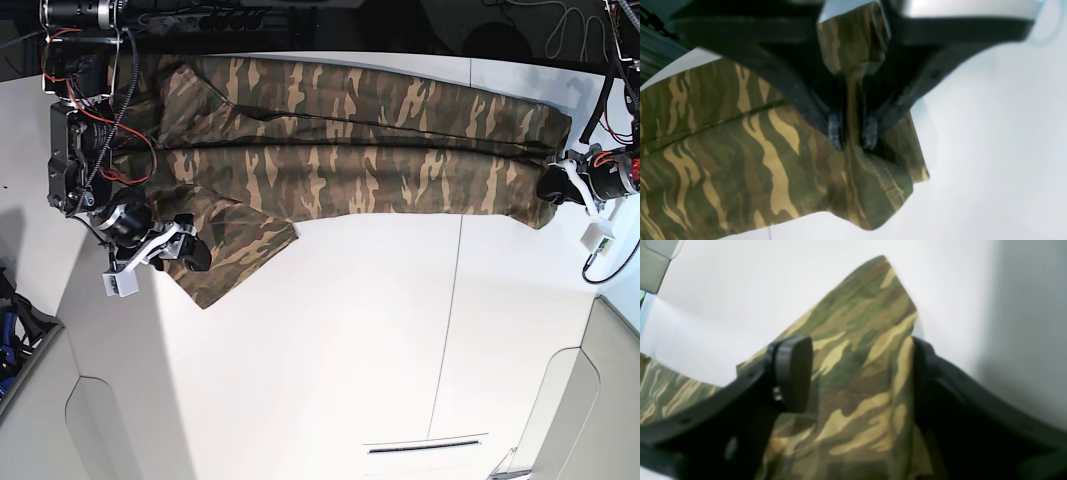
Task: Fold the T-shirt properly
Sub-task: 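Grasp the hanging sleeve with the right gripper and fold it onto the shirt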
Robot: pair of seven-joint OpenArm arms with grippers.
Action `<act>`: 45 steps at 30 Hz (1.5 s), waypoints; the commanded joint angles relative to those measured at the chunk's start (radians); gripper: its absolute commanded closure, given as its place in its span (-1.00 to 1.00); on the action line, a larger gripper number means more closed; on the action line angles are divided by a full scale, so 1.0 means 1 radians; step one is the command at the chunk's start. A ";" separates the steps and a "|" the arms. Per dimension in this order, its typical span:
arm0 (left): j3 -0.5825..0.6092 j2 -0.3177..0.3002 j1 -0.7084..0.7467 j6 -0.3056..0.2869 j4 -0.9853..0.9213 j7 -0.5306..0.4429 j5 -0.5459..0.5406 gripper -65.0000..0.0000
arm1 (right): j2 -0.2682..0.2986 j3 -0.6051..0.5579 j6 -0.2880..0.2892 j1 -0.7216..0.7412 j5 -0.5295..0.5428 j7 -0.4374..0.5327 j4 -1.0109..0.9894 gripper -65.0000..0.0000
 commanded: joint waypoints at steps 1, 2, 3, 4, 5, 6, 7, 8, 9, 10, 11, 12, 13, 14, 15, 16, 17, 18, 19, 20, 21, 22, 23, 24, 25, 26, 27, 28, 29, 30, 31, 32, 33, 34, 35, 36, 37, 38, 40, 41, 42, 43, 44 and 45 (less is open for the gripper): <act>-0.010 -0.027 -0.013 -0.005 0.014 -0.011 -0.014 0.66 | 0.005 0.000 0.005 0.013 -0.003 -0.015 0.008 -0.02; -0.010 -0.027 -0.013 -0.005 0.014 -0.011 -0.014 0.66 | 0.005 0.000 0.005 0.013 -0.003 -0.015 0.008 0.16; -0.010 -0.027 -0.013 -0.005 0.014 -0.011 -0.014 0.66 | 0.006 0.000 0.005 0.013 -0.003 -0.016 0.008 0.35; -0.010 -0.027 -0.013 -0.005 0.014 -0.011 -0.014 0.66 | 0.006 0.000 0.005 0.013 -0.003 -0.019 0.008 0.56; -0.010 -0.027 -0.013 -0.005 0.014 -0.011 -0.014 0.66 | 0.006 0.000 0.005 0.013 -0.002 -0.018 0.008 0.75; -0.010 -0.027 -0.013 -0.005 0.014 -0.011 -0.014 0.66 | 0.006 0.000 0.005 0.013 0.003 -0.018 0.009 0.91; -0.010 -0.027 -0.013 -0.005 0.014 -0.011 -0.014 0.66 | 0.006 0.000 0.005 0.013 0.010 -0.018 0.011 1.00; -0.010 -0.027 -0.013 -0.005 0.014 -0.011 -0.014 0.66 | 0.006 0.000 0.005 0.013 0.017 -0.018 0.014 1.00; -0.010 -0.027 -0.013 -0.005 0.014 -0.011 -0.014 0.66 | 0.006 0.000 0.005 0.013 0.021 -0.018 0.019 1.00; -0.010 -0.027 -0.013 -0.005 0.014 -0.011 -0.014 0.66 | 0.006 0.000 0.006 0.013 0.024 -0.019 0.026 1.00; -0.010 -0.027 -0.013 -0.005 0.014 -0.011 -0.014 0.66 | 0.006 0.000 0.006 0.013 0.024 -0.020 0.035 1.00; -0.010 -0.027 -0.013 -0.005 0.014 -0.011 -0.014 0.66 | 0.006 0.000 0.006 0.013 0.024 -0.024 0.045 1.00; -0.010 -0.027 -0.013 -0.005 0.014 -0.011 -0.014 0.66 | 0.006 0.000 0.006 0.013 0.024 -0.027 0.060 1.00; -0.010 -0.027 -0.013 -0.005 0.014 -0.011 -0.014 0.66 | 0.006 0.000 0.006 0.013 0.025 -0.036 0.077 1.00; -0.010 -0.027 -0.013 -0.005 0.014 -0.011 -0.014 0.66 | 0.006 0.000 0.006 0.012 0.028 -0.055 0.098 1.00; -0.010 -0.027 -0.013 -0.005 0.014 -0.011 -0.014 0.66 | 0.008 0.000 0.005 0.012 0.034 -0.076 0.122 1.00; -0.010 -0.027 -0.013 -0.005 0.014 -0.011 -0.014 0.66 | 0.010 0.001 0.005 0.012 0.047 -0.103 0.149 1.00; -0.010 -0.027 -0.013 -0.005 0.014 -0.011 -0.014 0.66 | 0.011 0.003 0.006 0.010 0.061 -0.132 0.177 1.00; -0.010 -0.027 -0.013 -0.005 0.014 -0.011 -0.014 0.66 | 0.011 0.007 0.006 0.008 0.072 -0.166 0.206 1.00; -0.010 -0.027 -0.013 -0.005 0.014 -0.011 -0.014 0.66 | 0.011 0.013 0.006 0.006 0.084 -0.200 0.237 1.00; -0.010 -0.027 -0.013 -0.005 0.014 -0.010 -0.013 0.66 | 0.011 0.019 0.005 0.000 0.098 -0.231 0.267 1.00; -0.010 -0.027 -0.013 -0.005 0.014 -0.010 -0.013 0.66 | 0.011 0.028 0.005 -0.008 0.111 -0.254 0.299 1.00; -0.010 -0.027 -0.013 -0.005 0.014 -0.010 -0.012 0.66 | 0.011 0.038 0.005 -0.021 0.125 -0.277 0.331 1.00; -0.010 -0.027 -0.013 -0.005 0.014 -0.010 -0.013 0.66 | 0.011 0.049 0.005 -0.035 0.142 -0.295 0.364 1.00; -0.010 -0.027 -0.013 -0.005 0.014 -0.010 -0.013 0.66 | 0.011 0.061 0.006 -0.055 0.158 -0.306 0.397 1.00; -0.010 -0.027 -0.013 -0.005 0.014 -0.010 -0.013 0.66 | 0.011 0.074 0.005 -0.077 0.172 -0.315 0.430 1.00; -0.010 -0.027 -0.013 -0.005 0.014 -0.010 -0.013 0.66 | 0.011 0.086 0.006 -0.101 0.183 -0.318 0.462 1.00; -0.010 -0.027 -0.013 -0.005 0.014 -0.010 -0.013 0.66 | 0.011 0.100 0.006 -0.128 0.194 -0.320 0.492 1.00; -0.010 -0.027 -0.013 -0.005 0.014 -0.010 -0.013 0.66 | 0.011 0.113 0.006 -0.154 0.201 -0.320 0.521 1.00; -0.010 -0.027 -0.013 -0.005 0.014 -0.010 -0.013 0.66 | 0.011 0.126 0.009 -0.181 0.210 -0.321 0.547 1.00; -0.010 -0.027 -0.013 -0.005 0.014 -0.010 -0.013 0.66 | 0.011 0.140 0.015 -0.208 0.223 -0.325 0.572 1.00; -0.010 -0.027 -0.013 -0.005 0.014 -0.011 -0.013 0.66 | 0.011 0.154 0.017 -0.232 0.240 -0.333 0.595 1.00; -0.010 -0.027 -0.013 -0.005 0.014 -0.011 -0.013 0.66 | 0.011 0.167 0.017 -0.257 0.259 -0.345 0.617 1.00; -0.010 -0.027 -0.013 -0.005 0.014 -0.011 -0.013 0.66 | 0.011 0.181 0.017 -0.280 0.279 -0.352 0.637 1.00; -0.010 -0.027 -0.013 -0.005 0.014 -0.011 -0.013 0.66 | 0.011 0.194 0.017 -0.303 0.298 -0.359 0.657 1.00; -0.010 -0.027 -0.013 -0.005 0.014 -0.010 -0.013 0.66 | 0.011 0.208 0.017 -0.327 0.317 -0.365 0.679 1.00; -0.010 -0.027 -0.013 -0.005 0.014 -0.010 -0.013 0.66 | 0.011 0.219 0.017 -0.351 0.332 -0.367 0.699 1.00; -0.010 -0.027 -0.013 -0.005 0.014 -0.010 -0.013 0.66 | 0.011 0.230 0.018 -0.376 0.348 -0.369 0.718 1.00; -0.010 -0.027 -0.013 -0.005 0.014 -0.011 -0.013 0.66 | 0.011 0.248 0.021 -0.425 0.374 -0.376 0.755 1.00; -0.010 -0.027 -0.013 -0.005 0.014 -0.011 -0.013 0.66 | 0.011 0.253 0.024 -0.448 0.385 -0.380 0.771 1.00; -0.010 -0.027 -0.013 -0.005 0.014 -0.011 -0.013 0.66 | 0.011 0.257 0.024 -0.470 0.397 -0.386 0.784 1.00; -0.010 -0.027 -0.013 -0.005 0.014 -0.011 -0.013 0.66 | 0.011 0.258 0.024 -0.490 0.401 -0.388 0.796 1.00; -0.010 -0.027 -0.013 -0.005 0.014 -0.010 -0.013 0.66 | 0.011 0.258 0.024 -0.510 0.402 -0.390 0.805 1.00; -0.010 -0.027 -0.013 -0.005 0.014 -0.011 -0.013 0.66 | 0.011 0.258 0.024 -0.528 0.402 -0.389 0.814 1.00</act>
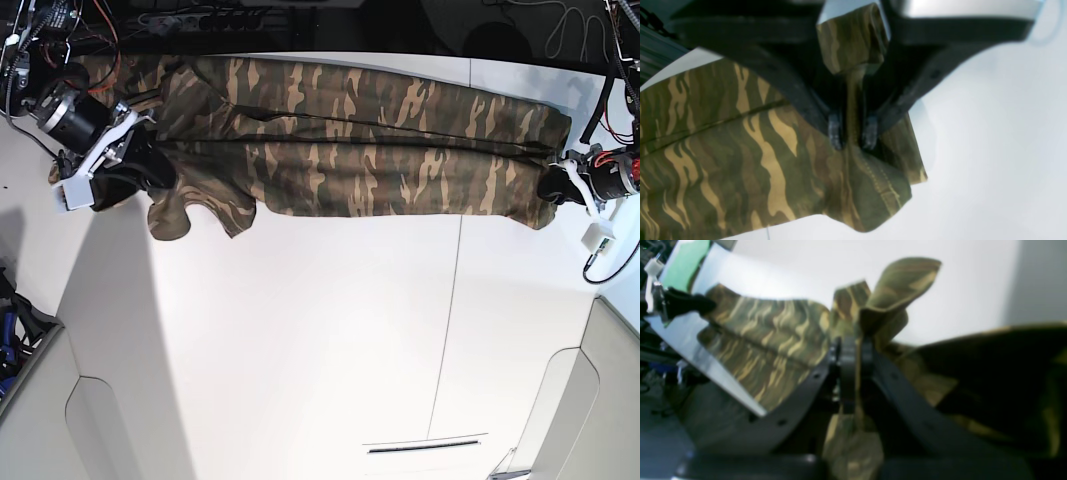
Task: Fold the T-shirt properly
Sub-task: 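Grasp the hanging sleeve with the right gripper and fold it onto the shirt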
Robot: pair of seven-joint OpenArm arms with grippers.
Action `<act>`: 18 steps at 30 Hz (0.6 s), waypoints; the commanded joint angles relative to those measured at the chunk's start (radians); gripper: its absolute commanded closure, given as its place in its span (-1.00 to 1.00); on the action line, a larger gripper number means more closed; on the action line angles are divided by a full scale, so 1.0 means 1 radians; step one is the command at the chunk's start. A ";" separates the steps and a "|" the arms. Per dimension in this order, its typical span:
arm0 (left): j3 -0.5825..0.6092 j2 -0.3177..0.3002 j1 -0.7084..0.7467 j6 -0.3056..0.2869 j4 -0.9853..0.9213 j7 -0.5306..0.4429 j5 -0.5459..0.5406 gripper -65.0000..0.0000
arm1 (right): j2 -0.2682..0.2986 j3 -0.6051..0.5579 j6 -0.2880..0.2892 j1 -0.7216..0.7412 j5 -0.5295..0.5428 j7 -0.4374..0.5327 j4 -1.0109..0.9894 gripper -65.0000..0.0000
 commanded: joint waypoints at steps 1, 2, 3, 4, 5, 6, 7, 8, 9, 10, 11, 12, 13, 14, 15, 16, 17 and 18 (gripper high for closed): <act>-0.010 -0.025 -0.013 -0.005 0.014 -0.010 -0.013 0.66 | 0.011 0.006 0.007 -0.015 0.026 0.019 0.027 1.00; -0.010 -0.025 -0.013 -0.005 0.014 -0.010 -0.013 0.66 | 0.011 0.006 0.007 -0.031 0.025 0.019 0.035 1.00; -0.010 -0.025 -0.013 -0.005 0.014 -0.010 -0.013 0.66 | 0.011 0.006 0.007 -0.047 0.025 0.019 0.041 1.00; -0.010 -0.025 -0.013 -0.005 0.014 -0.010 -0.013 0.66 | 0.011 0.006 0.007 -0.061 0.025 0.019 0.043 1.00; -0.010 -0.025 -0.013 -0.005 0.014 -0.010 -0.013 0.66 | 0.011 0.006 0.007 -0.072 0.025 0.019 0.043 1.00; -0.010 -0.025 -0.013 -0.005 0.014 -0.010 -0.010 0.66 | 0.011 0.006 0.007 -0.084 0.025 0.019 0.043 1.00; -0.010 -0.025 -0.013 -0.005 0.014 -0.010 -0.004 0.66 | 0.011 0.006 0.007 -0.097 0.024 0.019 0.043 1.00; -0.010 -0.025 -0.013 -0.005 0.014 -0.010 0.005 0.66 | 0.011 0.006 0.007 -0.109 0.024 0.019 0.043 1.00; -0.010 -0.025 -0.013 -0.005 0.014 -0.010 0.012 0.66 | 0.011 0.006 0.007 -0.120 0.023 0.019 0.043 1.00; -0.010 -0.025 -0.013 -0.005 0.014 -0.010 0.017 0.66 | 0.011 0.006 0.007 -0.131 0.020 0.019 0.043 1.00; -0.010 -0.025 -0.013 -0.005 0.014 -0.010 0.020 0.66 | 0.011 0.006 0.007 -0.142 0.014 0.019 0.043 1.00; -0.010 -0.025 -0.013 -0.005 0.014 -0.010 0.021 0.66 | 0.011 0.006 0.007 -0.150 0.006 0.019 0.043 1.00; -0.010 -0.025 -0.013 -0.005 0.014 -0.010 0.021 0.66 | 0.011 0.006 0.007 -0.158 -0.006 0.020 0.043 1.00; -0.010 -0.025 -0.013 -0.005 0.014 -0.010 0.021 0.66 | 0.011 0.006 0.007 -0.164 -0.019 0.020 0.042 1.00; -0.010 -0.025 -0.013 -0.005 0.014 -0.010 0.021 0.66 | 0.011 0.006 0.007 -0.171 -0.033 0.022 0.041 1.00; -0.010 -0.025 -0.013 -0.005 0.014 -0.010 0.021 0.66 | 0.011 0.006 0.007 -0.177 -0.046 0.026 0.041 1.00; -0.010 -0.025 -0.013 -0.005 0.014 -0.010 0.021 0.66 | 0.011 0.006 0.007 -0.178 -0.063 0.028 0.039 1.00; -0.010 -0.025 -0.013 -0.005 0.014 -0.010 0.020 0.66 | 0.011 0.006 0.006 -0.176 -0.079 0.028 0.037 1.00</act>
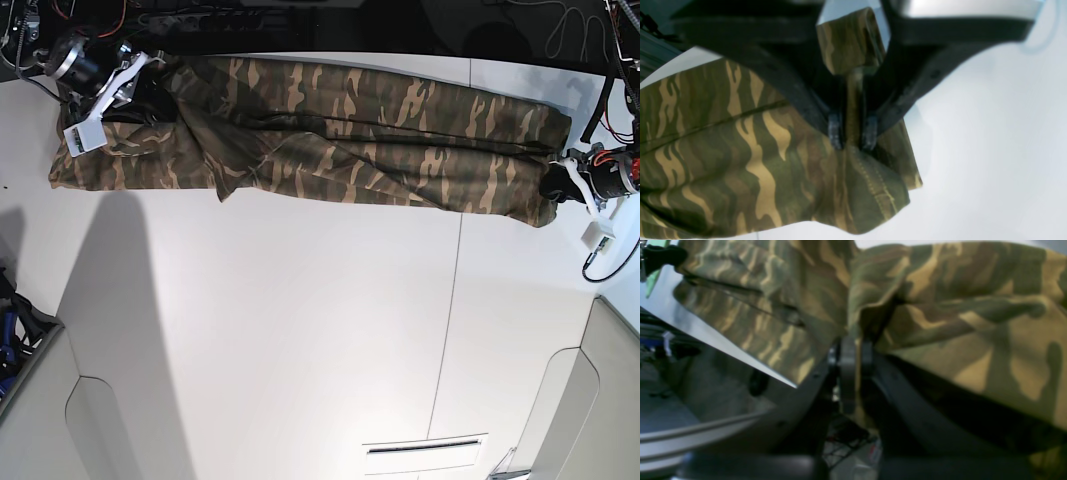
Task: Fold the T-shirt properly
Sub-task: 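Grasp the hanging sleeve with the right gripper and fold it onto the shirt, then press the folded sleeve flat with the right gripper and release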
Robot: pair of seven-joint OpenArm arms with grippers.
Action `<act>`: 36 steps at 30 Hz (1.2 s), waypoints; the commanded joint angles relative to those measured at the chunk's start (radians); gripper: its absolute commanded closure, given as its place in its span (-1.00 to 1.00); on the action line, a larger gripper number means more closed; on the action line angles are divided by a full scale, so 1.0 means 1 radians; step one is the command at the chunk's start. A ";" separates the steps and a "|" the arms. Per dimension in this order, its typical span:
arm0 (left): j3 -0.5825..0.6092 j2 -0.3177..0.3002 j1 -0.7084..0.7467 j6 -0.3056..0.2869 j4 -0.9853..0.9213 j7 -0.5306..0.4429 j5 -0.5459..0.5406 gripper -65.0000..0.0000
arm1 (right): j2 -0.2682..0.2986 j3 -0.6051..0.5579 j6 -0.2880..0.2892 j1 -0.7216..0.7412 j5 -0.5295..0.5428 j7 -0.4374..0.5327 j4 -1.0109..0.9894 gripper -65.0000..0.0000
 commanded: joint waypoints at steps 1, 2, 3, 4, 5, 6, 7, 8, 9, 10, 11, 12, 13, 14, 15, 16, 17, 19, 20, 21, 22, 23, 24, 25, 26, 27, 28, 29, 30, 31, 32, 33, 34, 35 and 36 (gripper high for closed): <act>-0.010 -0.025 -0.013 -0.005 0.014 -0.010 -0.009 0.66 | 0.011 0.006 0.006 -0.002 0.002 0.027 0.010 1.00; -0.010 -0.025 -0.013 -0.005 0.014 -0.010 -0.009 0.66 | 0.011 0.006 0.003 -0.003 -0.013 0.040 0.005 1.00; -0.010 -0.025 -0.013 -0.005 0.014 -0.010 -0.009 0.66 | 0.011 0.006 0.003 -0.002 -0.029 0.046 -0.001 1.00; -0.010 -0.025 -0.013 -0.005 0.014 -0.010 -0.009 0.66 | 0.011 0.006 0.003 -0.002 -0.042 0.055 -0.008 1.00; -0.010 -0.025 -0.013 -0.005 0.014 -0.010 -0.009 0.66 | 0.011 0.006 0.003 -0.003 -0.054 0.066 -0.015 1.00; -0.010 -0.025 -0.013 -0.005 0.014 -0.010 -0.009 0.66 | 0.011 0.006 0.003 -0.002 -0.068 0.070 -0.021 0.96; -0.010 -0.025 -0.013 -0.005 0.014 -0.010 -0.010 0.66 | 0.011 0.006 0.003 -0.001 -0.081 0.076 -0.026 0.68; -0.010 -0.025 -0.013 -0.005 0.014 -0.010 -0.009 0.66 | 0.011 0.006 0.003 0.000 -0.097 0.087 -0.031 0.41; -0.010 -0.025 -0.013 -0.005 0.014 -0.010 -0.010 0.66 | 0.011 0.006 0.003 0.000 -0.109 0.100 -0.033 0.20; -0.010 -0.025 -0.013 -0.005 0.014 -0.010 -0.010 0.66 | 0.011 0.006 0.003 0.000 -0.122 0.114 -0.034 0.04; -0.010 -0.025 -0.013 -0.005 0.014 -0.010 -0.010 0.66 | 0.011 0.006 0.003 0.000 -0.132 0.122 -0.034 -0.03; -0.010 -0.025 -0.013 -0.005 0.014 -0.010 -0.010 0.66 | 0.011 0.006 0.002 0.002 -0.135 0.126 -0.034 -0.03; -0.010 -0.025 -0.013 -0.005 0.014 -0.010 -0.010 0.66 | 0.011 0.006 0.001 0.003 -0.134 0.126 -0.034 -0.03; -0.010 -0.025 -0.013 -0.005 0.014 -0.010 -0.010 0.65 | 0.011 0.006 -0.005 0.003 -0.133 0.126 -0.034 -0.03; -0.010 -0.025 -0.013 -0.005 0.014 -0.010 -0.010 0.65 | 0.011 0.007 -0.005 0.003 -0.130 0.125 -0.034 -0.03; -0.010 -0.025 -0.013 -0.005 0.014 -0.010 -0.010 0.65 | 0.011 0.008 -0.005 0.003 -0.128 0.124 -0.031 -0.03; -0.010 -0.025 -0.013 -0.005 0.014 -0.011 -0.010 0.64 | 0.011 0.013 -0.005 0.003 -0.113 0.119 -0.027 -0.03; -0.010 -0.025 -0.013 -0.005 0.014 -0.011 -0.010 0.56 | 0.011 0.035 -0.005 0.003 -0.070 0.106 -0.011 -0.03; -0.010 -0.025 -0.013 -0.005 0.014 -0.011 -0.010 0.50 | 0.011 0.052 -0.005 0.003 -0.048 0.105 0.001 -0.03; -0.010 -0.025 -0.013 -0.005 0.014 -0.010 -0.010 0.44 | 0.011 0.071 -0.005 0.003 -0.031 0.105 0.016 -0.03; -0.010 -0.025 -0.013 -0.005 0.014 -0.010 -0.010 0.39 | 0.011 0.092 -0.005 0.003 -0.015 0.105 0.033 -0.03; -0.010 -0.025 -0.013 -0.005 0.014 -0.010 -0.010 0.36 | 0.011 0.116 -0.005 0.003 0.000 0.106 0.052 -0.03; -0.010 -0.025 -0.013 -0.005 0.014 -0.010 -0.010 0.36 | 0.011 0.140 -0.005 0.003 0.010 0.106 0.072 -0.03; -0.010 -0.025 -0.013 -0.005 0.014 -0.010 -0.010 0.36 | 0.011 0.163 -0.005 0.003 0.012 0.106 0.093 -0.03; -0.010 -0.025 -0.013 -0.005 0.014 -0.010 -0.010 0.36 | 0.011 0.185 -0.005 0.003 0.012 0.106 0.112 -0.03; -0.010 -0.025 -0.013 -0.005 0.014 -0.010 -0.010 0.36 | 0.011 0.206 -0.005 0.003 0.012 0.106 0.126 -0.03; -0.010 -0.025 -0.013 -0.005 0.014 -0.011 -0.011 0.36 | 0.011 0.223 -0.005 0.003 0.012 0.107 0.134 -0.02; -0.010 -0.025 -0.013 -0.005 0.014 -0.011 -0.011 0.36 | 0.011 0.236 -0.005 0.011 0.012 0.111 0.136 0.00; -0.010 -0.025 -0.013 -0.005 0.014 -0.011 -0.011 0.36 | 0.010 0.245 -0.006 0.019 0.008 0.109 0.135 0.05; -0.010 -0.025 -0.013 -0.005 0.014 -0.011 -0.015 0.36 | 0.011 0.248 -0.013 0.026 -0.001 0.109 0.133 0.17; -0.010 -0.025 -0.013 -0.005 0.014 -0.011 -0.018 0.36 | 0.011 0.248 -0.014 0.032 -0.011 0.109 0.133 0.31; -0.010 -0.025 -0.013 -0.005 0.014 -0.011 -0.022 0.36 | 0.010 0.248 -0.016 0.037 -0.019 0.110 0.132 0.48; -0.010 -0.025 -0.013 -0.005 0.014 -0.011 -0.025 0.36 | 0.010 0.248 -0.016 0.043 -0.019 0.110 0.129 0.64; -0.010 -0.025 -0.013 -0.005 0.014 -0.011 -0.027 0.36 | 0.011 0.248 -0.015 0.048 -0.020 0.110 0.125 0.79; -0.010 -0.025 -0.013 -0.005 0.014 -0.011 -0.029 0.36 | 0.011 0.248 -0.015 0.053 -0.024 0.111 0.117 0.93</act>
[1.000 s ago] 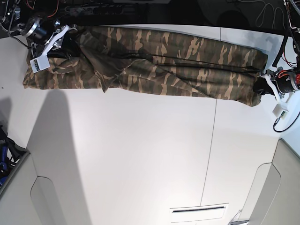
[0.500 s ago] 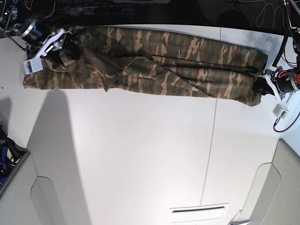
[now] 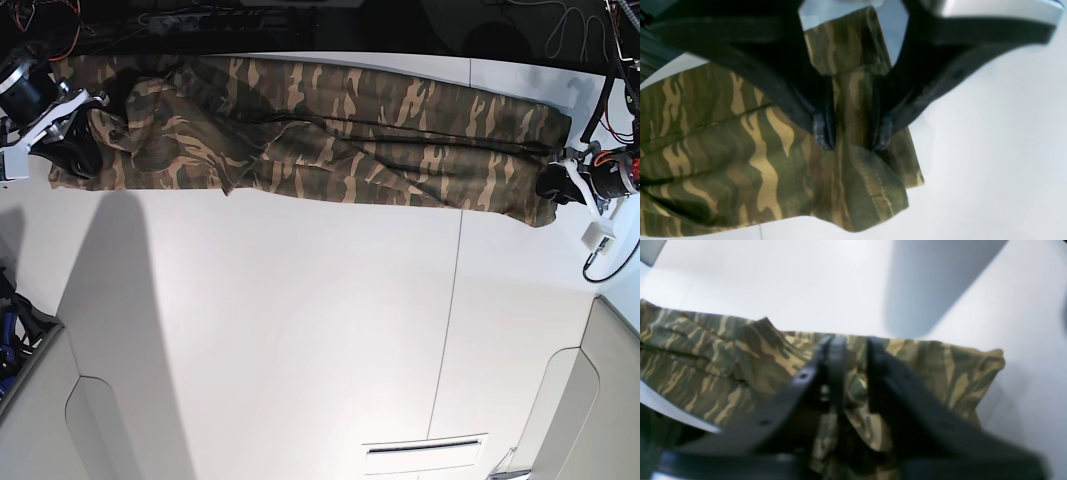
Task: Fold the T-shirt properly
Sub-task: 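Press the folded sleeve flat with the right gripper and release, then grasp the folded shirt end with the left gripper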
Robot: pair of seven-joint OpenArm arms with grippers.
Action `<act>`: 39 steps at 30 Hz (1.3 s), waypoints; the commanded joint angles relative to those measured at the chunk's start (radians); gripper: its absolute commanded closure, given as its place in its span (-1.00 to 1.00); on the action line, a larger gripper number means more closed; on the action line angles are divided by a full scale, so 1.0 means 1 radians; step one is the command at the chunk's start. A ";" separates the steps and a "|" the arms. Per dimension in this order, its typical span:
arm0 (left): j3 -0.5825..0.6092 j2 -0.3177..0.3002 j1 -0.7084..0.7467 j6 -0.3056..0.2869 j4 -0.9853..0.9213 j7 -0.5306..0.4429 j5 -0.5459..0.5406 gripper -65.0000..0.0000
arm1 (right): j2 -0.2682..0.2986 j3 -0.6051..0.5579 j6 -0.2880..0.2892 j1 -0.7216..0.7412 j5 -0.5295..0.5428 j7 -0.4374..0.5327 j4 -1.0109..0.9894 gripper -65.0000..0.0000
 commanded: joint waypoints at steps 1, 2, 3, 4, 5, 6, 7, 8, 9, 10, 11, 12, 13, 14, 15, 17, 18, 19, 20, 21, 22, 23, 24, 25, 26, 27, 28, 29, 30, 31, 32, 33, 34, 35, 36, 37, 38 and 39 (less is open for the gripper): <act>-0.010 -0.025 -0.013 -0.005 0.014 -0.011 -0.018 0.35 | 0.011 0.006 0.000 0.007 0.003 0.021 -0.002 1.00; -0.010 -0.025 -0.013 -0.005 0.014 -0.011 -0.018 0.34 | 0.011 0.006 0.000 0.015 -0.009 0.022 -0.019 1.00; -0.010 -0.025 -0.013 -0.005 0.014 -0.011 -0.018 0.29 | 0.011 0.006 0.000 0.024 -0.019 0.025 -0.042 1.00; -0.010 -0.025 -0.013 -0.005 0.014 -0.011 -0.018 0.21 | 0.011 0.006 0.000 0.034 -0.027 0.025 -0.068 1.00; -0.010 -0.025 -0.013 -0.005 0.014 -0.011 -0.018 0.14 | 0.011 0.006 0.001 0.044 -0.029 0.025 -0.096 1.00; -0.010 -0.025 -0.013 -0.005 0.014 -0.011 -0.018 0.09 | 0.011 0.006 0.002 0.051 -0.029 0.026 -0.127 1.00; -0.010 -0.025 -0.013 -0.005 0.014 -0.011 -0.017 0.07 | 0.011 0.006 0.004 0.058 -0.029 0.028 -0.158 1.00; -0.010 -0.025 -0.013 -0.005 0.014 -0.011 -0.018 0.07 | 0.011 0.006 0.004 0.065 -0.029 0.028 -0.190 1.00; -0.010 -0.025 -0.013 -0.005 0.014 -0.011 -0.018 0.07 | 0.011 0.006 0.004 0.069 -0.029 0.031 -0.222 1.00; -0.010 -0.025 -0.013 -0.005 0.014 -0.011 -0.018 0.07 | 0.011 0.006 0.004 0.072 -0.028 0.037 -0.254 1.00; -0.010 -0.025 -0.013 -0.005 0.014 -0.011 -0.018 0.07 | 0.011 0.006 0.004 0.077 -0.029 0.046 -0.288 1.00; -0.010 -0.025 -0.013 -0.005 0.014 -0.013 -0.018 0.07 | 0.011 0.006 0.005 0.082 -0.029 0.053 -0.325 1.00; -0.010 -0.025 -0.013 -0.005 0.014 -0.019 -0.018 0.07 | 0.011 0.006 0.005 0.088 -0.029 0.059 -0.361 1.00; -0.010 -0.025 -0.013 -0.005 0.014 -0.023 -0.018 0.06 | 0.011 0.006 0.005 0.095 -0.029 0.063 -0.396 1.00; -0.010 -0.025 -0.013 -0.005 0.014 -0.023 -0.018 0.05 | 0.011 0.006 0.005 0.104 -0.029 0.065 -0.431 1.00; -0.010 -0.025 -0.013 -0.005 0.014 -0.026 -0.019 -0.04 | 0.011 0.006 0.013 0.121 -0.028 0.066 -0.489 1.00; -0.010 -0.025 -0.013 -0.005 0.014 -0.026 -0.019 -0.07 | 0.011 0.006 0.015 0.130 -0.028 0.066 -0.515 1.00; -0.010 -0.025 -0.013 -0.005 0.014 -0.026 -0.021 -0.10 | 0.011 0.006 0.015 0.137 -0.025 0.066 -0.535 1.00; -0.010 -0.025 -0.013 -0.005 0.014 -0.026 -0.021 -0.12 | 0.011 0.006 0.015 0.144 -0.021 0.066 -0.552 1.00; -0.010 -0.025 -0.013 -0.005 0.014 -0.026 -0.022 -0.13 | 0.011 0.006 0.015 0.150 -0.010 0.066 -0.566 1.00; -0.010 -0.025 -0.013 0.008 0.014 -0.026 -0.022 -0.13 | 0.011 0.006 0.015 0.153 0.001 0.066 -0.572 1.00; -0.011 -0.026 -0.013 0.019 0.014 -0.026 -0.022 -0.13 | 0.011 0.006 0.015 0.155 0.010 0.067 -0.573 1.00; -0.011 -0.026 -0.014 0.031 0.014 -0.025 -0.022 -0.13 | 0.011 0.006 0.015 0.161 0.013 0.066 -0.573 1.00; -0.011 -0.026 -0.014 0.037 0.014 -0.025 -0.026 -0.13 | 0.012 0.006 0.015 0.165 0.013 0.066 -0.573 1.00; -0.011 -0.026 -0.014 0.041 0.014 -0.025 -0.026 -0.13 | 0.012 0.006 0.015 0.169 0.014 0.068 -0.573 1.00; -0.011 -0.026 -0.014 0.047 0.014 -0.025 -0.025 -0.13 | 0.012 0.006 0.015 0.172 0.013 0.069 -0.573 1.00; -0.013 -0.026 -0.014 0.052 0.014 -0.025 -0.026 -0.13 | 0.014 0.006 0.015 0.174 0.013 0.068 -0.573 1.00; -0.018 -0.026 -0.014 0.054 0.014 -0.025 -0.026 -0.13 | 0.014 0.006 0.015 0.176 0.013 0.068 -0.573 1.00; -0.025 -0.025 -0.013 0.054 0.014 -0.026 -0.026 -0.13 | 0.016 0.006 0.015 0.176 0.013 0.069 -0.573 1.00; -0.036 -0.025 -0.013 0.054 0.014 -0.025 -0.026 -0.13 | 0.016 0.006 0.015 0.176 0.013 0.069 -0.573 1.00; -0.049 -0.025 -0.013 0.054 0.014 -0.025 -0.026 -0.13 | 0.017 0.006 0.015 0.176 0.013 0.068 -0.573 1.00; -0.064 -0.025 -0.013 0.054 0.014 -0.025 -0.026 -0.15 | 0.016 0.006 0.015 0.176 0.013 0.068 -0.573 1.00; -0.079 -0.026 -0.013 0.054 0.014 -0.026 -0.026 -0.21 | 0.016 0.006 0.015 0.176 0.013 0.068 -0.573 1.00; -0.093 -0.026 -0.013 0.054 0.014 -0.025 -0.026 -0.26 | 0.017 0.006 0.015 0.176 0.013 0.068 -0.573 1.00; -0.107 -0.025 -0.012 0.055 0.014 -0.021 -0.026 -0.30 | 0.017 0.006 0.015 0.176 0.013 0.068 -0.573 1.00; -0.119 -0.025 -0.010 0.063 0.014 -0.017 -0.026 -0.33 | 0.017 0.006 0.015 0.176 0.013 0.068 -0.573 1.00; -0.126 -0.025 -0.007 0.074 0.014 -0.014 -0.026 -0.34 | 0.017 0.006 0.015 0.176 0.014 0.068 -0.573 1.00; -0.130 -0.025 -0.001 0.078 0.014 -0.014 -0.026 -0.34 | 0.017 0.006 0.015 0.176 0.013 0.068 -0.573 1.00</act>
